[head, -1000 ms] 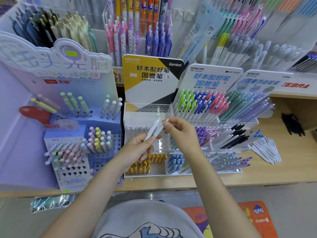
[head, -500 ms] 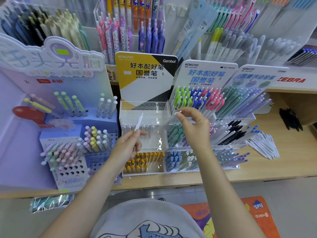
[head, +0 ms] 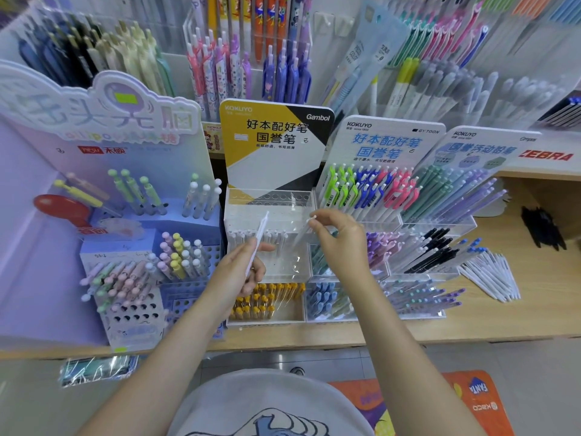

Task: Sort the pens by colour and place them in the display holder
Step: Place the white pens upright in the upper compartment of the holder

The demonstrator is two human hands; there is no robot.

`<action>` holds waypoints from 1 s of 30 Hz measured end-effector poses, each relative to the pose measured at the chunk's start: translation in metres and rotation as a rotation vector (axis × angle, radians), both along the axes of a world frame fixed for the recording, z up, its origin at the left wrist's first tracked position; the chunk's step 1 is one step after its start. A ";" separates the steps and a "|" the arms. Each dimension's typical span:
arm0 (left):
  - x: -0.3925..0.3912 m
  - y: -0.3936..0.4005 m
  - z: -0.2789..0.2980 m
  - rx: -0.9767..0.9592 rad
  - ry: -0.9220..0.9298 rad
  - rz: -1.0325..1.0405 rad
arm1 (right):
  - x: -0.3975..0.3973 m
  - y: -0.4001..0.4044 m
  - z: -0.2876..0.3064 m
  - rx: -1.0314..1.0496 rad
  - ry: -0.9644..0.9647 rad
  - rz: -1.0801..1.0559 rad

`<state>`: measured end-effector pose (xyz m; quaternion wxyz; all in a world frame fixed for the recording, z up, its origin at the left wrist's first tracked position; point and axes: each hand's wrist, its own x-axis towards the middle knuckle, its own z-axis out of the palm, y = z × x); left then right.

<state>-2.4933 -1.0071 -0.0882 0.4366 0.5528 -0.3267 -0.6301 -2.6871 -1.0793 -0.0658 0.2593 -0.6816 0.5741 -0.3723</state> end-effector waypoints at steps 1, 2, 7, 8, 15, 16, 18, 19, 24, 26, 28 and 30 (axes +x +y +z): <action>0.000 0.000 0.000 -0.002 0.004 -0.001 | 0.000 -0.001 -0.002 -0.002 -0.005 -0.004; 0.000 0.000 -0.001 -0.007 0.007 -0.002 | 0.000 -0.001 -0.003 -0.003 -0.011 -0.005; -0.001 0.002 0.000 -0.007 -0.018 -0.011 | 0.005 -0.002 -0.012 -0.016 0.064 0.055; -0.001 0.001 0.000 -0.007 -0.020 -0.014 | 0.005 -0.003 -0.014 -0.019 0.096 0.057; -0.007 0.000 0.004 -0.014 -0.025 -0.040 | 0.010 -0.008 -0.013 -0.030 0.259 0.086; -0.008 0.000 0.005 -0.018 -0.027 -0.047 | 0.011 -0.008 -0.011 -0.034 0.265 0.087; -0.010 -0.001 0.008 -0.018 -0.042 -0.065 | 0.009 -0.004 -0.004 -0.030 0.177 0.060; -0.011 -0.002 0.009 -0.015 -0.058 -0.077 | 0.008 -0.001 0.002 0.009 0.058 0.050; -0.025 -0.007 0.020 -0.040 -0.154 -0.214 | 0.005 0.012 0.031 0.284 -0.321 0.111; -0.031 -0.010 0.023 -0.064 -0.206 -0.256 | -0.001 0.013 0.034 0.310 -0.355 0.094; -0.034 -0.014 0.023 -0.160 -0.359 -0.245 | -0.012 0.014 0.035 0.301 -0.417 0.033; -0.028 -0.019 0.019 -0.424 -0.740 -0.203 | -0.023 0.013 0.037 0.268 -0.434 -0.042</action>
